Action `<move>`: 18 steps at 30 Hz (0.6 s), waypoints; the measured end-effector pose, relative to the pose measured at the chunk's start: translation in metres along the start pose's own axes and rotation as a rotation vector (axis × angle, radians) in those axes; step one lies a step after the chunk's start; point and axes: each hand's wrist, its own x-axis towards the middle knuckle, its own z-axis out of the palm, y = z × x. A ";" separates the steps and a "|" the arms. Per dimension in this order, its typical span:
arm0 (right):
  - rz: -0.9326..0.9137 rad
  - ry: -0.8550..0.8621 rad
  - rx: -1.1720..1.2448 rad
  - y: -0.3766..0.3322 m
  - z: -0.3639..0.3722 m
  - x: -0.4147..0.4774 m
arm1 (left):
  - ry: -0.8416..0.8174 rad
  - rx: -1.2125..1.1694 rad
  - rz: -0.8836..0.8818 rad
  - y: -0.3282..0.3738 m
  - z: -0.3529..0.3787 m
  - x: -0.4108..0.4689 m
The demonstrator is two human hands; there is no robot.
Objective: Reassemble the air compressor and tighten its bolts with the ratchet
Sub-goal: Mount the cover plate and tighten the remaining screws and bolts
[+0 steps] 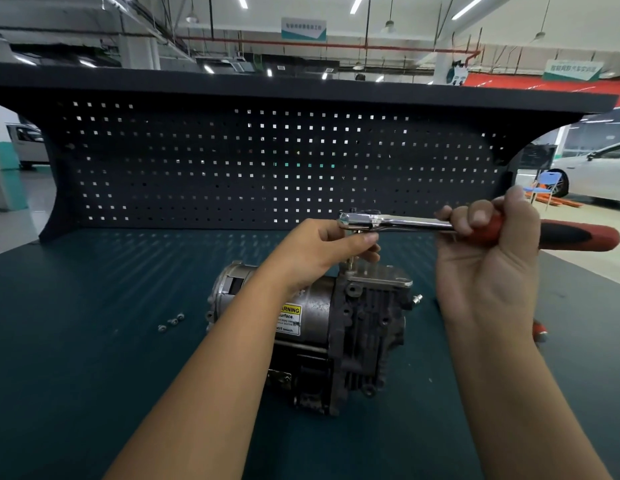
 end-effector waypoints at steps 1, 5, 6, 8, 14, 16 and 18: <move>0.002 0.000 0.011 -0.001 0.001 -0.001 | -0.005 0.002 -0.001 0.000 0.000 0.000; 0.170 0.175 0.247 -0.005 0.005 0.009 | -0.024 0.059 -0.026 0.002 -0.001 -0.001; 0.213 0.234 0.301 -0.007 0.006 0.014 | -0.033 0.069 -0.034 0.002 -0.002 -0.001; 0.270 0.301 0.407 -0.010 0.005 0.024 | -0.053 0.076 -0.045 0.003 -0.003 -0.001; 0.332 0.343 0.673 -0.023 -0.012 0.041 | -0.017 -0.011 -0.064 0.005 -0.006 -0.003; 0.379 0.440 0.662 -0.023 -0.032 0.043 | -0.006 0.047 -0.084 0.006 -0.003 -0.002; 0.445 0.551 0.670 -0.021 -0.058 0.042 | -0.001 0.111 -0.097 0.005 0.000 -0.001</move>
